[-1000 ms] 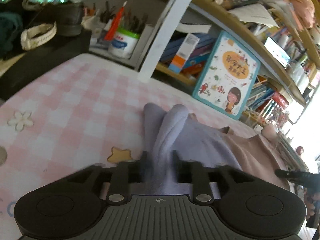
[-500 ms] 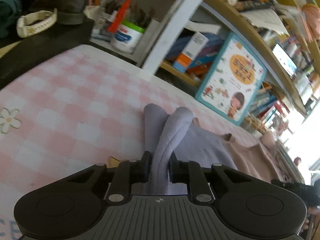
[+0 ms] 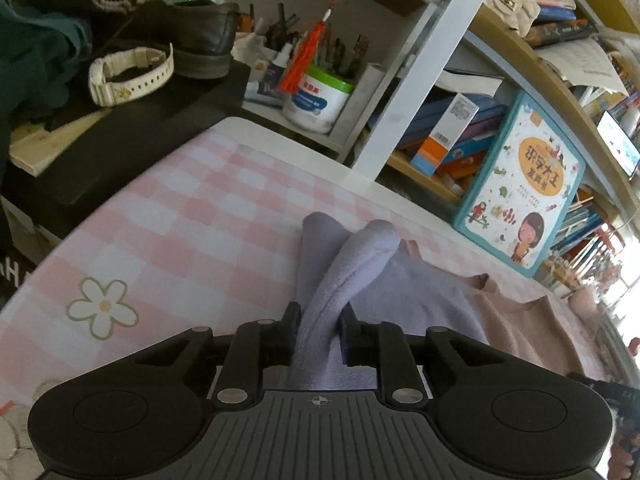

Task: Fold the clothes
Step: 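Open both tools and move the left tool to the lavender half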

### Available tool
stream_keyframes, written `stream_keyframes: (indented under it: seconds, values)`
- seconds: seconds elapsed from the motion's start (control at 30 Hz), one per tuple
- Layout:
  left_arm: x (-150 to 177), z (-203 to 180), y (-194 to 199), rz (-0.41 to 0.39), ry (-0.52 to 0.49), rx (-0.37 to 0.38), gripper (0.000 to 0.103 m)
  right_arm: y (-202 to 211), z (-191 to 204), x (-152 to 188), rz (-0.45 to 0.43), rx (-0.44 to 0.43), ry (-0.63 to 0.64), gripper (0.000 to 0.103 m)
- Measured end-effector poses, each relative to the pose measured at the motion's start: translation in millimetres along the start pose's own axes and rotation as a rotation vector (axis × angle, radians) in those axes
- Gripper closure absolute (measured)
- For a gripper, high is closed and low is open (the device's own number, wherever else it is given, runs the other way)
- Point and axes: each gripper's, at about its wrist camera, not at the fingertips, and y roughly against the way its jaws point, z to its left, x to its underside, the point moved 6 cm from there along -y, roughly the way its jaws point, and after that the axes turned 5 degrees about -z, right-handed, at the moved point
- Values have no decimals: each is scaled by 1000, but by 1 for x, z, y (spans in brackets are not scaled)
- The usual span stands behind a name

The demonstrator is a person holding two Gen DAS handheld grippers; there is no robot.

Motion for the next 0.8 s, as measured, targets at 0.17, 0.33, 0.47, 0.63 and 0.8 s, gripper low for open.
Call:
stream_keyframes:
  seconds: [0.17, 0.33, 0.47, 0.63, 0.8]
  values:
    - [-6, -16, 33, -98, -84, -53, 43, 17, 2, 0, -41, 66, 124, 55]
    - [-6, -36, 74, -178, -169, -70, 33, 41, 10, -1, -130, 88, 253, 52]
    - [3, -39, 95, -176, -131, -47, 24, 46, 27, 4, -154, 60, 351, 49]
    - [18, -43, 110, -145, -124, -53, 21, 46, 51, 14, -158, 18, 457, 47]
    - [36, -35, 116, -67, 29, 8, 21, 46, 68, 19, -162, -23, 493, 44]
